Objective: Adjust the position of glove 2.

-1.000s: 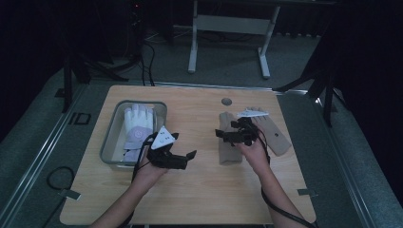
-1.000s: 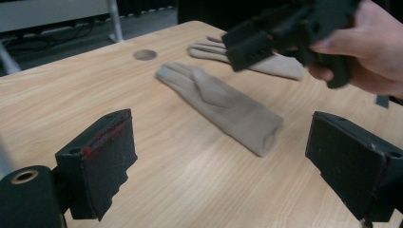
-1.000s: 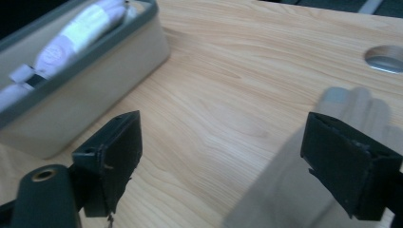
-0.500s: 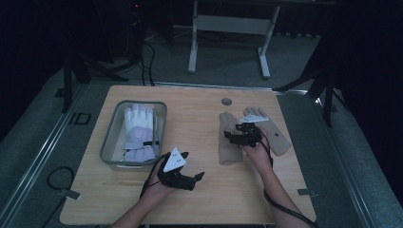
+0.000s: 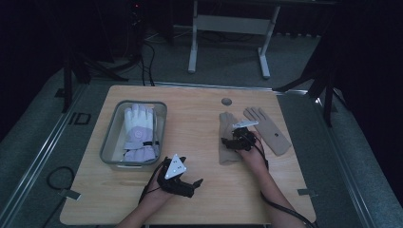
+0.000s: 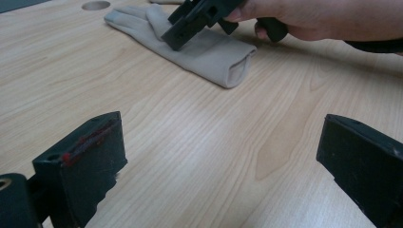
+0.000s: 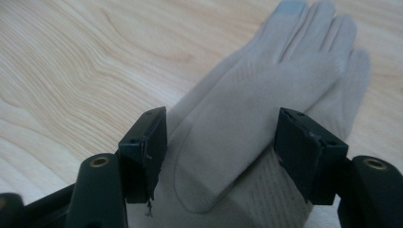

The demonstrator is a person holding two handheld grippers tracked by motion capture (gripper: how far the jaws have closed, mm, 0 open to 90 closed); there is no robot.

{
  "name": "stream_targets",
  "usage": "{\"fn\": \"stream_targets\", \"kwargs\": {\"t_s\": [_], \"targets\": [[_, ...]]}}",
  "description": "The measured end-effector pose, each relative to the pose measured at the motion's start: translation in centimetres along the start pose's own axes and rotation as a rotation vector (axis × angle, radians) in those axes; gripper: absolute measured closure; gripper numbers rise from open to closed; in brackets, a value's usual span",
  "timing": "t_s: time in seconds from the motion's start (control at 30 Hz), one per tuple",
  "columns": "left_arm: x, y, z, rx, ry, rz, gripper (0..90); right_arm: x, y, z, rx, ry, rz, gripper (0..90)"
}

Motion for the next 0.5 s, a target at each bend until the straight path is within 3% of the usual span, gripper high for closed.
{"fn": "stream_targets", "kwargs": {"t_s": [0.17, 0.23, 0.33, 0.5], "targets": [[0.03, 0.14, 0.01, -0.006, -0.008, -0.01, 2.5, 0.1, -0.11, 0.13, 0.02, 0.0, -0.009, 45.1], [0.01, 0.23, -0.07, -0.013, -0.011, -0.006, 2.5, 0.1, -0.12, -0.02, 0.027, -0.007, 0.0, 62.2], [-0.04, 0.36, -0.14, -0.018, -0.018, -0.007, 2.5, -0.05, -0.07, -0.14, 0.061, -0.005, 0.027, 78.9], [-0.05, 0.8, -0.17, -0.028, -0.024, -0.016, 2.5, -0.65, 0.19, -0.76, 0.079, -0.013, 0.04, 80.8]]}}
Point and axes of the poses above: each handheld gripper's, and its own axes: z roughly forward along the jaws, x roughly out of its underside, y roughly to its left, the point moved 10 cm from there along z, roughly forward along the jaws, and after that the axes turned 1 degree about -x, right-handed, at the moved point
